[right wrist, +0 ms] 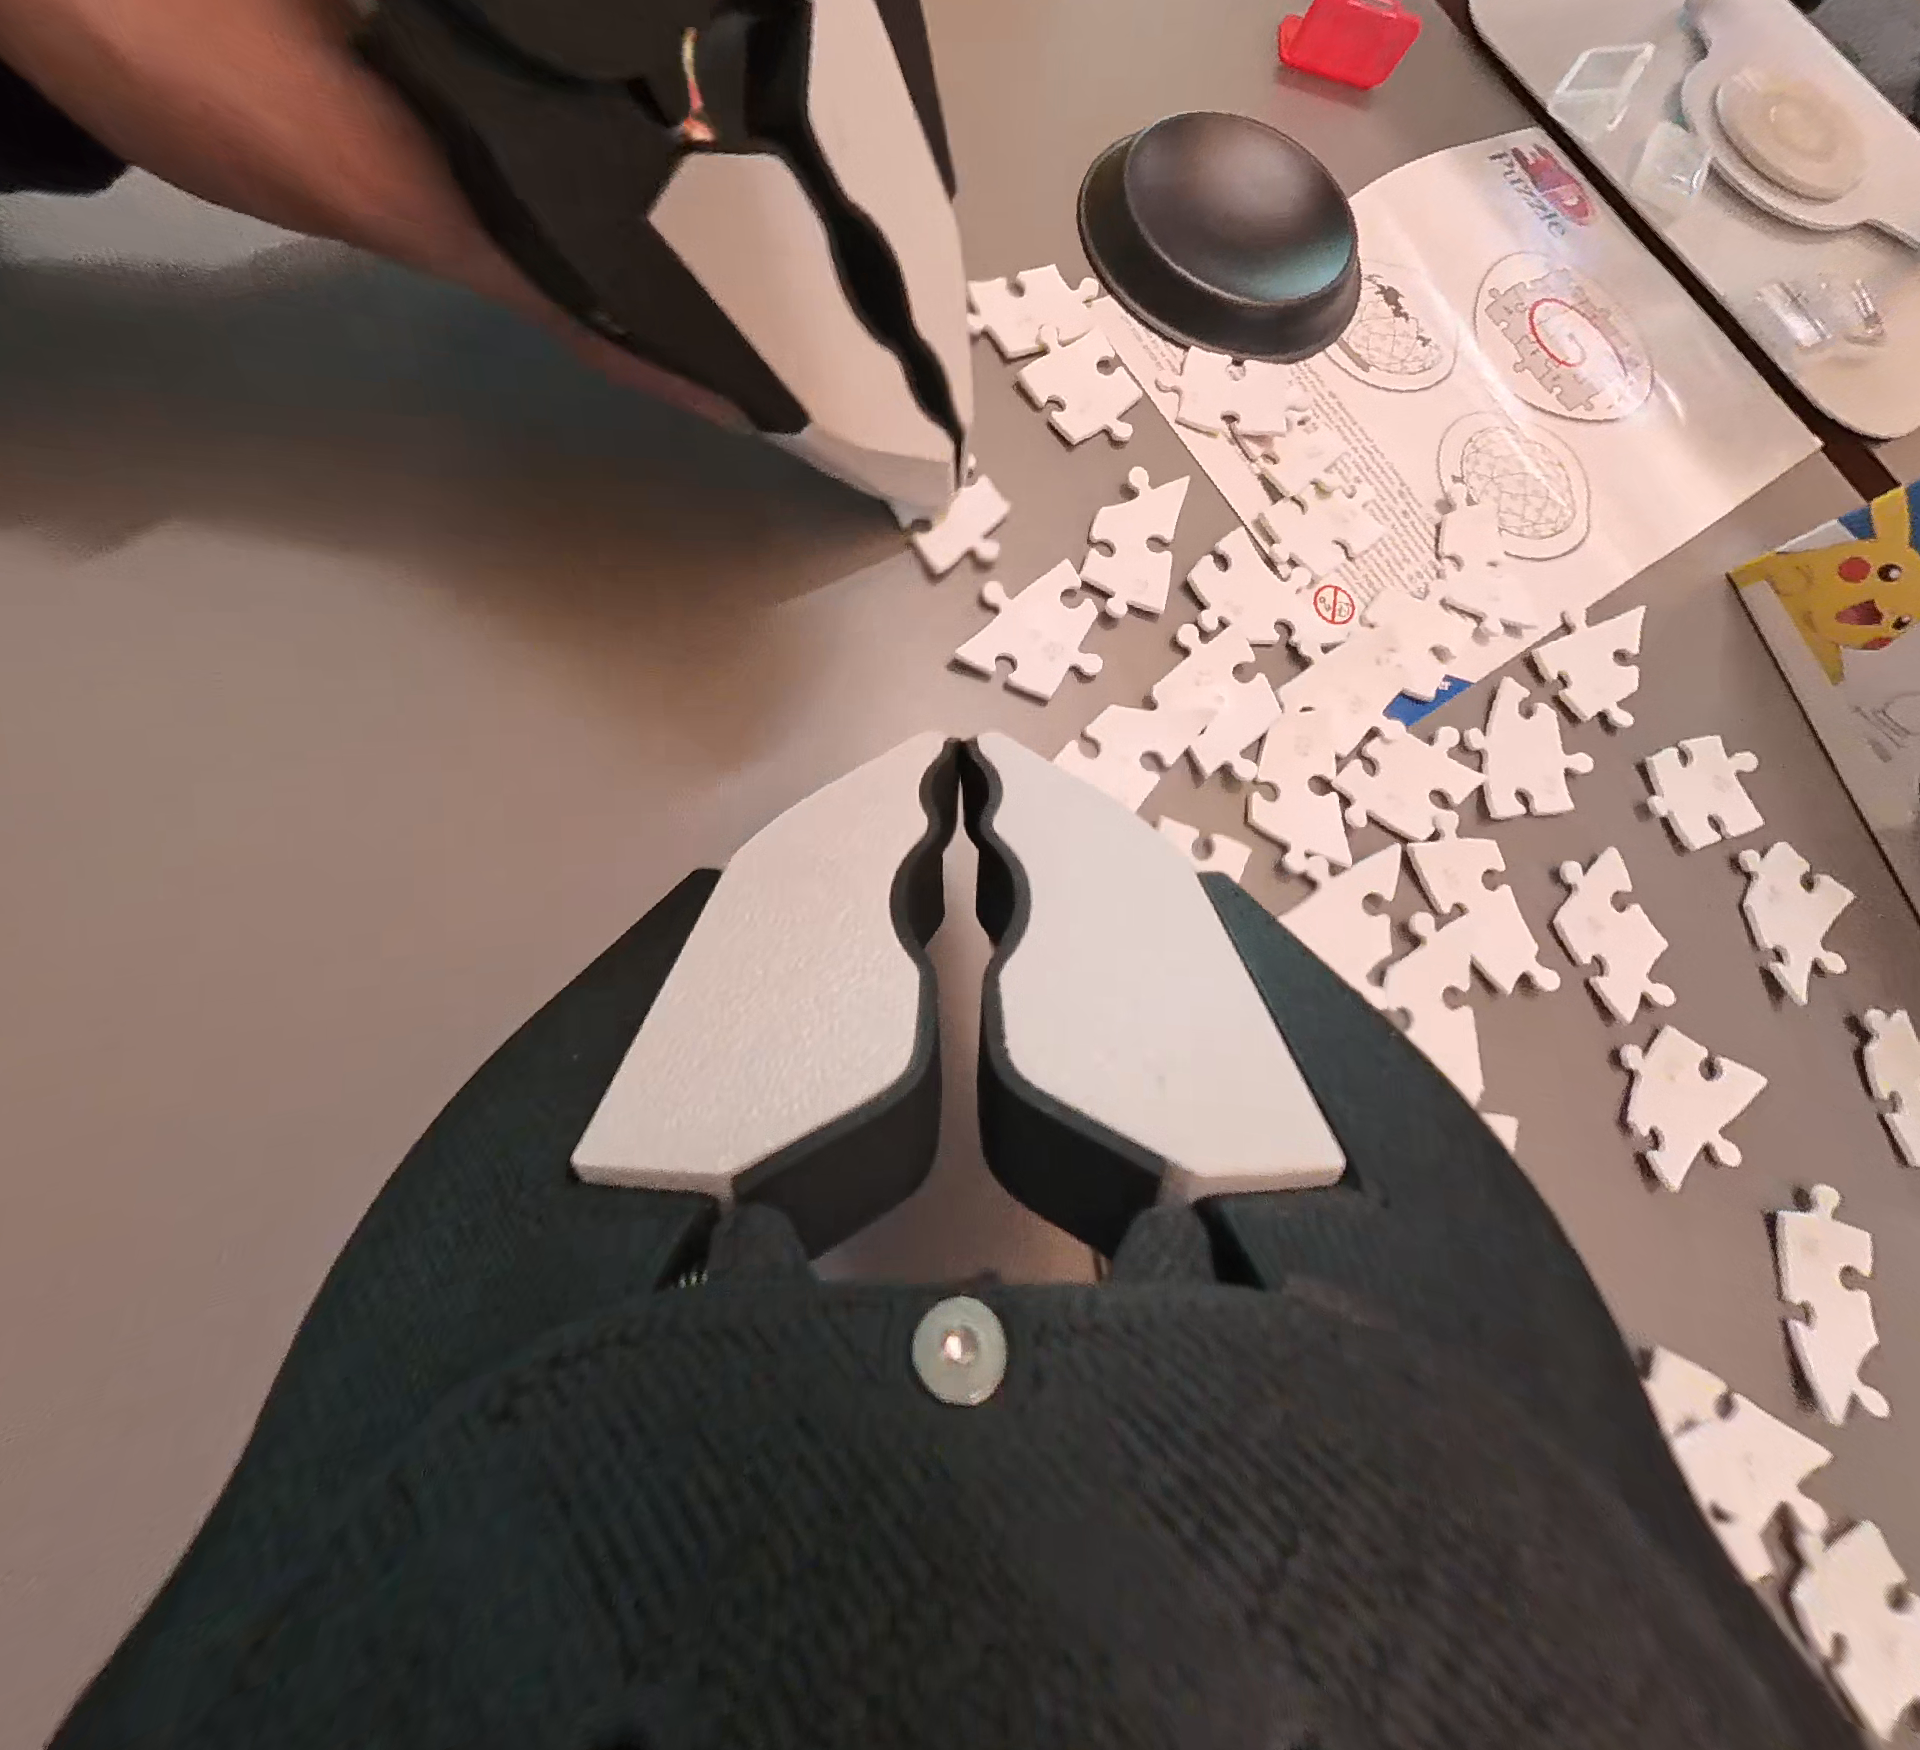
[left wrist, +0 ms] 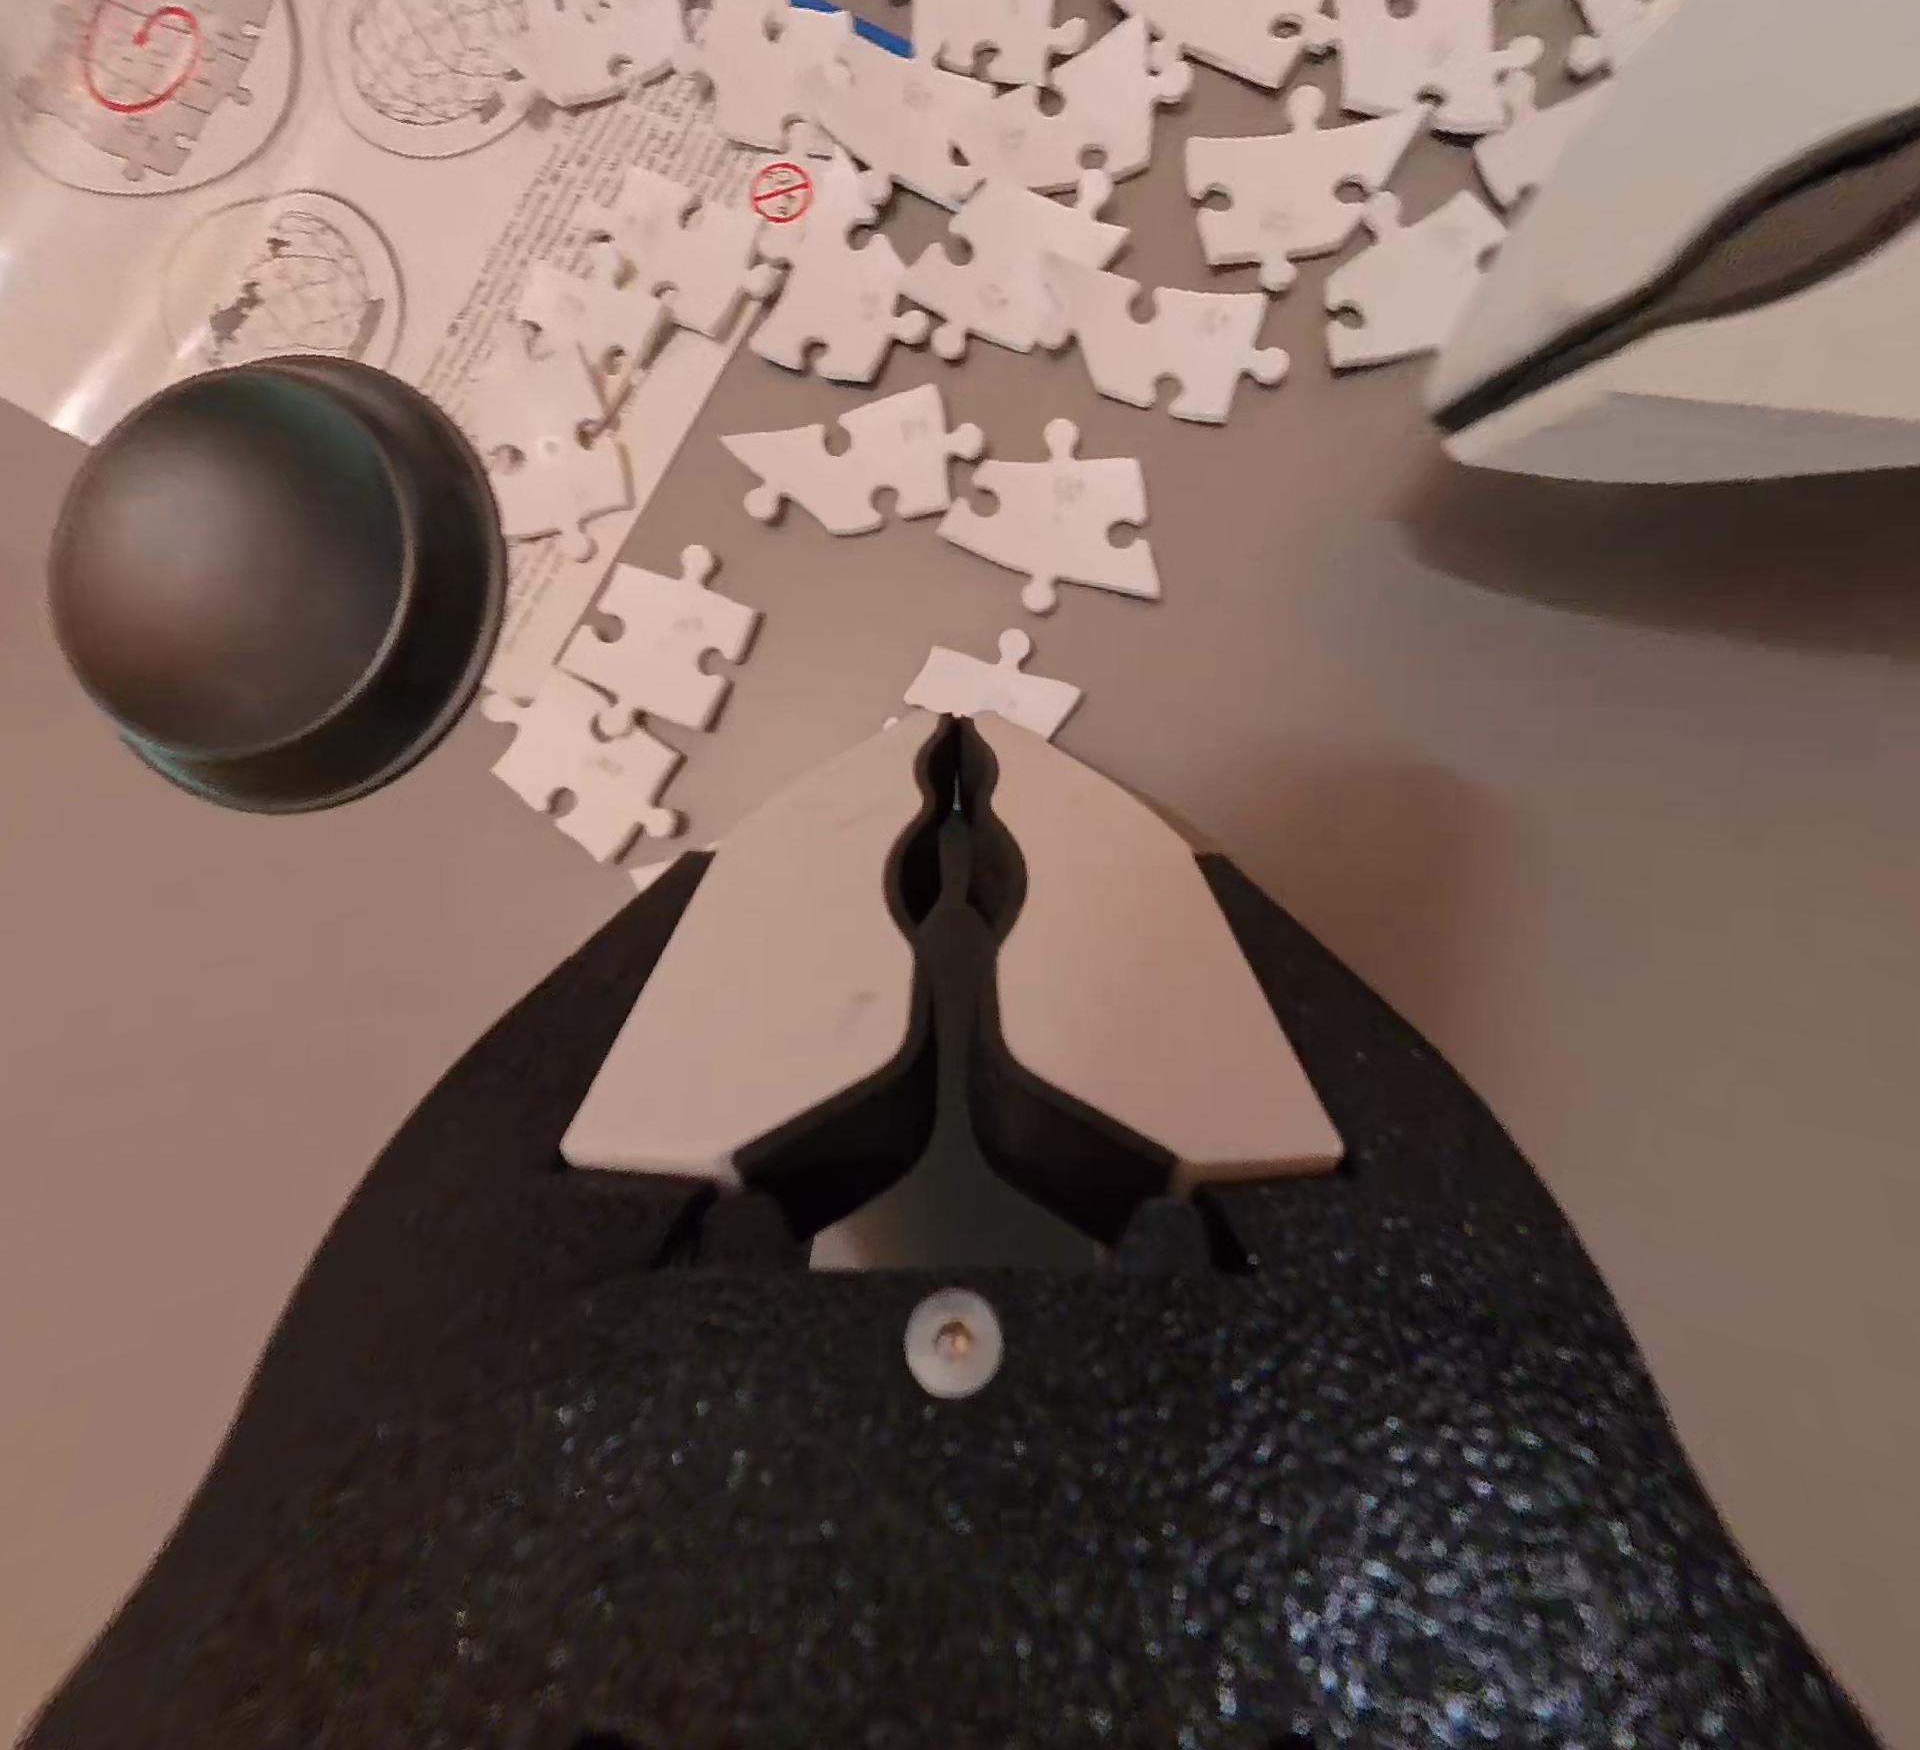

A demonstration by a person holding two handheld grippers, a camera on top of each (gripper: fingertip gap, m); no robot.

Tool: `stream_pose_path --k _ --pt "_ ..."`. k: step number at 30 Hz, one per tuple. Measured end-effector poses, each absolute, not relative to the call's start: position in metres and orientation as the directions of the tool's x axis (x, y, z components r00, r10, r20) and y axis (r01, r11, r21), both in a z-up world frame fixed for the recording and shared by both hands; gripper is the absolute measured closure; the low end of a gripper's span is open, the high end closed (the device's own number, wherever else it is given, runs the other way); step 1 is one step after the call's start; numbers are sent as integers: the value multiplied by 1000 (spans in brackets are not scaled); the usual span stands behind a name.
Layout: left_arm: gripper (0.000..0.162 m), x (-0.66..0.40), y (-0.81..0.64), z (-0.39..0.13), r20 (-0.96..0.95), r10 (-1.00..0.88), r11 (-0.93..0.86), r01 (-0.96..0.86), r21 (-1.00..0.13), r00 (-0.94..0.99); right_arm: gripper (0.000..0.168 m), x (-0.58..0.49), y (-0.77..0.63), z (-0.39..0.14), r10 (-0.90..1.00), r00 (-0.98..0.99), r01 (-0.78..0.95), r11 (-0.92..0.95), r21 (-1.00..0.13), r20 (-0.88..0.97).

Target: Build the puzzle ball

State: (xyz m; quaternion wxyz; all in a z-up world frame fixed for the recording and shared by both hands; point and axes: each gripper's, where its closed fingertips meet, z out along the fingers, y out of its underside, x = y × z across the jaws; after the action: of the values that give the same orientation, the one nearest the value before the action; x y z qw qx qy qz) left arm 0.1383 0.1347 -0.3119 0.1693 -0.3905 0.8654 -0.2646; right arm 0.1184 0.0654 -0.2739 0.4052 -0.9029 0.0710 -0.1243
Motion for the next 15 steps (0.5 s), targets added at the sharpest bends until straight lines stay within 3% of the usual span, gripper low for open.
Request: stream_pose_path --k 15 --pt "162 173 141 -307 -98 -798 526 -609 -594 -595 168 111 57 -268 -237 962 -41 -618 -785 136"
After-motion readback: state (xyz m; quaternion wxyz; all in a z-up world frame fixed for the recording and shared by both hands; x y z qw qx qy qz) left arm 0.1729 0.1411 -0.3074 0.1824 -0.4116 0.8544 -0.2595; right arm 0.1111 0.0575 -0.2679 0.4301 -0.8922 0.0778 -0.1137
